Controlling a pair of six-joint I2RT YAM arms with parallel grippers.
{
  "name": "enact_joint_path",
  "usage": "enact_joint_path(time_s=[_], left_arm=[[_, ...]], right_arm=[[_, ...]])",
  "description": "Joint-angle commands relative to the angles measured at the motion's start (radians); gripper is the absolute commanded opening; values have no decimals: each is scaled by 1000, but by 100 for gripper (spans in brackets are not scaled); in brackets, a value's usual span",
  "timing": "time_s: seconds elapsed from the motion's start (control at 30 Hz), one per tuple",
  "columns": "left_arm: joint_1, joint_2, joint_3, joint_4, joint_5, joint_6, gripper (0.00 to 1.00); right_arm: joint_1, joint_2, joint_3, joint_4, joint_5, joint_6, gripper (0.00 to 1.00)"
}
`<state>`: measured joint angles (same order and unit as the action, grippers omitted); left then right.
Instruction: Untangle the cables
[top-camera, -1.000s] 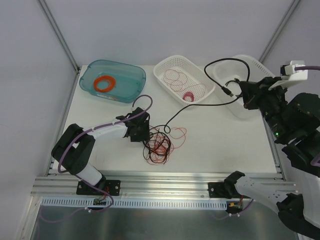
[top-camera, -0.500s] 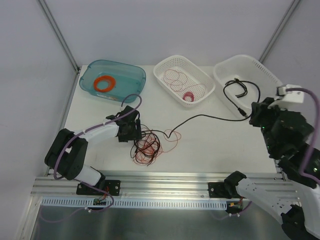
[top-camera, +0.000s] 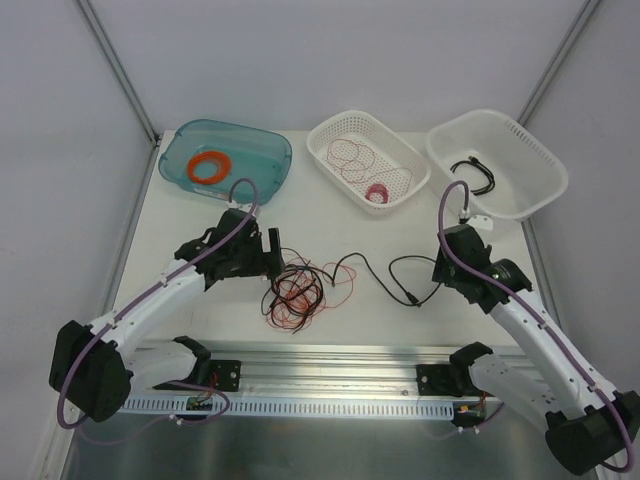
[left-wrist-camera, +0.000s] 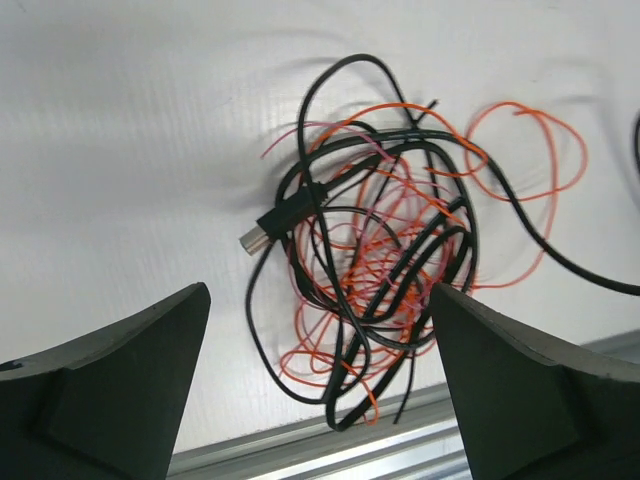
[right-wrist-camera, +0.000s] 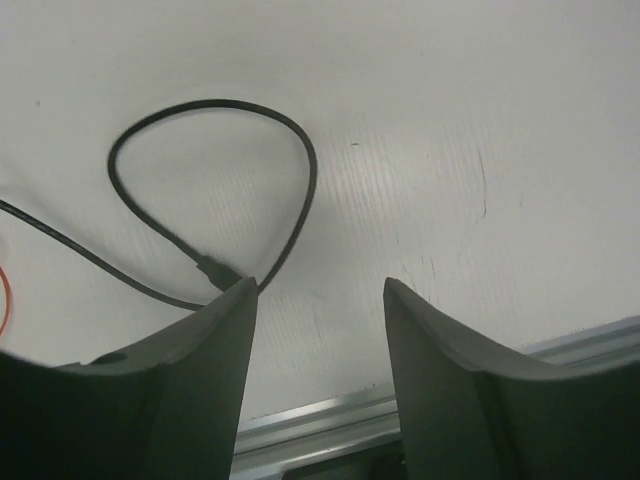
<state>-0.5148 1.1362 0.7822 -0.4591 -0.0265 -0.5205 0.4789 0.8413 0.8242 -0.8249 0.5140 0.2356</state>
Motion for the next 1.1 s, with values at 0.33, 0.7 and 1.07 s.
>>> enact_joint_path(time_s=[0.33, 0.7, 1.07], left_arm=[[-71, -21, -83, -18, 93, -176, 97], [-131, 149, -49, 43, -23, -263, 93], [-152, 255, -89, 97, -69, -319, 88]], right_arm=[[289, 96, 56, 435, -432, -73, 67], [547, 442, 64, 771, -262, 40, 67], [621, 596, 119, 756, -80, 159, 31]])
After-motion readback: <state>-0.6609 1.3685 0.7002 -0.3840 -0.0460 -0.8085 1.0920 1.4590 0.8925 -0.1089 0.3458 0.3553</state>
